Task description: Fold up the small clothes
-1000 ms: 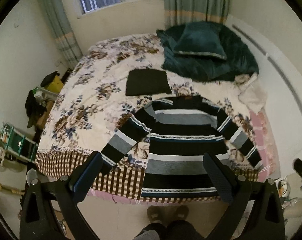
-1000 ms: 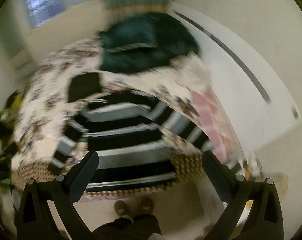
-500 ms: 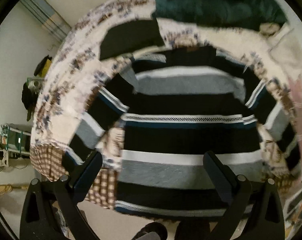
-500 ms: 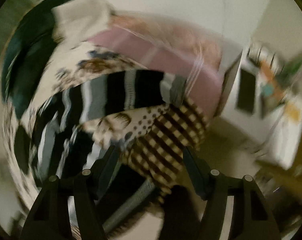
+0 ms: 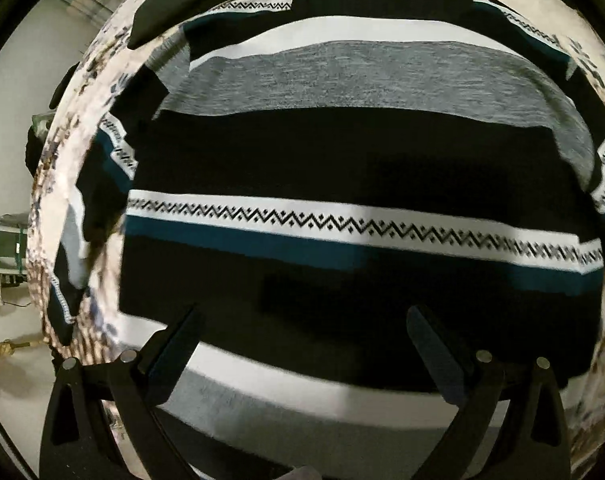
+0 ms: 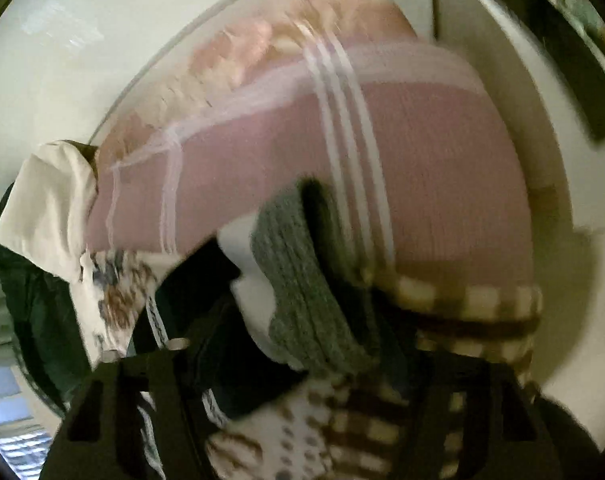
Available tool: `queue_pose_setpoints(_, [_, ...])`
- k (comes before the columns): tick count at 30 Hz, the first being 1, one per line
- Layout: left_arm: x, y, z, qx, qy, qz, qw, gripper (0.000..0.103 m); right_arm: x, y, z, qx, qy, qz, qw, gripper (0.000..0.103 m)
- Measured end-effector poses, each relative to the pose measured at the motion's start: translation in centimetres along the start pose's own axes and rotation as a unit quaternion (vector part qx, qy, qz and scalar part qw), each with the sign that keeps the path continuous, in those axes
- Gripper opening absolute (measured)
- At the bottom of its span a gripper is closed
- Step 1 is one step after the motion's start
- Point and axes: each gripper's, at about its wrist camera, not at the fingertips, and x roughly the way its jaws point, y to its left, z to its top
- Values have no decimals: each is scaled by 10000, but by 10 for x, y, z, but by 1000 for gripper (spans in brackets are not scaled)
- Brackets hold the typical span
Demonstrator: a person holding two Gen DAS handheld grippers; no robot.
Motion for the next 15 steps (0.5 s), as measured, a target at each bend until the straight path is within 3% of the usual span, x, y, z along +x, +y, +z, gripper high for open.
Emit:
queue_pose_setpoints(1, [3, 2, 1, -11, -39, -29, 10000, 103, -4, 9, -1, -213, -167, -112, 9996, 18])
queue_pose_setpoints(8, [12, 32, 3, 18, -377, -106, 9992, 103, -50, 90, -11, -1429, -874, -162, 9857, 16])
queue_pose_setpoints(11, [8, 60, 3, -91, -512, -127, 9986, 103, -85, 150, -39, -2362, -1031, 2, 9662, 16])
queue_pose_setpoints(14, [3, 95, 1, -299, -577, -130, 9978, 103, -116, 220, -98, -3360, -1012, 292, 9359, 16])
queue_pose_setpoints(15, [2, 108, 1, -390, -589, -134, 9974, 103, -124, 254, -132, -3816, -942, 421, 9186, 16])
